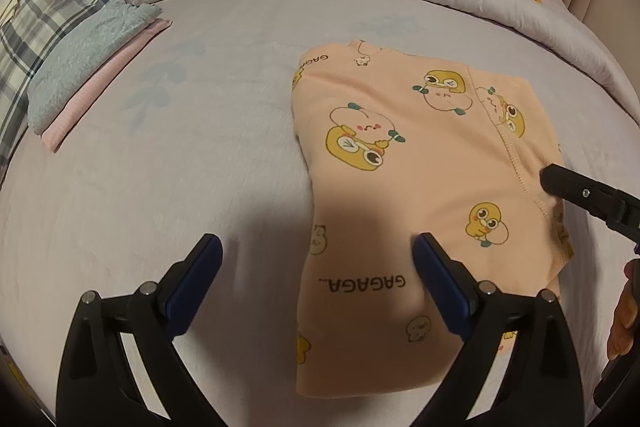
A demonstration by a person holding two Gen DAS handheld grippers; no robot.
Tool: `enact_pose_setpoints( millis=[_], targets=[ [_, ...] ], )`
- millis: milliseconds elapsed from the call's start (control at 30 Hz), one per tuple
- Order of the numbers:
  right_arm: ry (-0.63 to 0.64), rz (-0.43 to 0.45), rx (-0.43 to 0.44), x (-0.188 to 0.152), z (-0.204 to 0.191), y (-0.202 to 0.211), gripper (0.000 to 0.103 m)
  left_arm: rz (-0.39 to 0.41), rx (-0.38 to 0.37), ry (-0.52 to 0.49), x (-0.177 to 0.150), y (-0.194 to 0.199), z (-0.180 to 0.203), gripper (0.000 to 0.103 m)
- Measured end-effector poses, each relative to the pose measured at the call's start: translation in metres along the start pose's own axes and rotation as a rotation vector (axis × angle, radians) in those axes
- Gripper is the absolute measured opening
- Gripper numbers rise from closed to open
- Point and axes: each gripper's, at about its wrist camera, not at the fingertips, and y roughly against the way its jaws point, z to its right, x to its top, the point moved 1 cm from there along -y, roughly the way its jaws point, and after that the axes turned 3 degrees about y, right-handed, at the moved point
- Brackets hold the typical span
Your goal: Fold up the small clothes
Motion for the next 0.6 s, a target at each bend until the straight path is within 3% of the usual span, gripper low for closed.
enact_pose_setpoints(
  millis=[600],
  targets=[
    [0.037, 0.013, -0.040, -0.016, -0.007, 0.018, 0.058, 0.020, 0.015, 0.013, -0.012, 0.019, -0.003, 0.102]
  ],
)
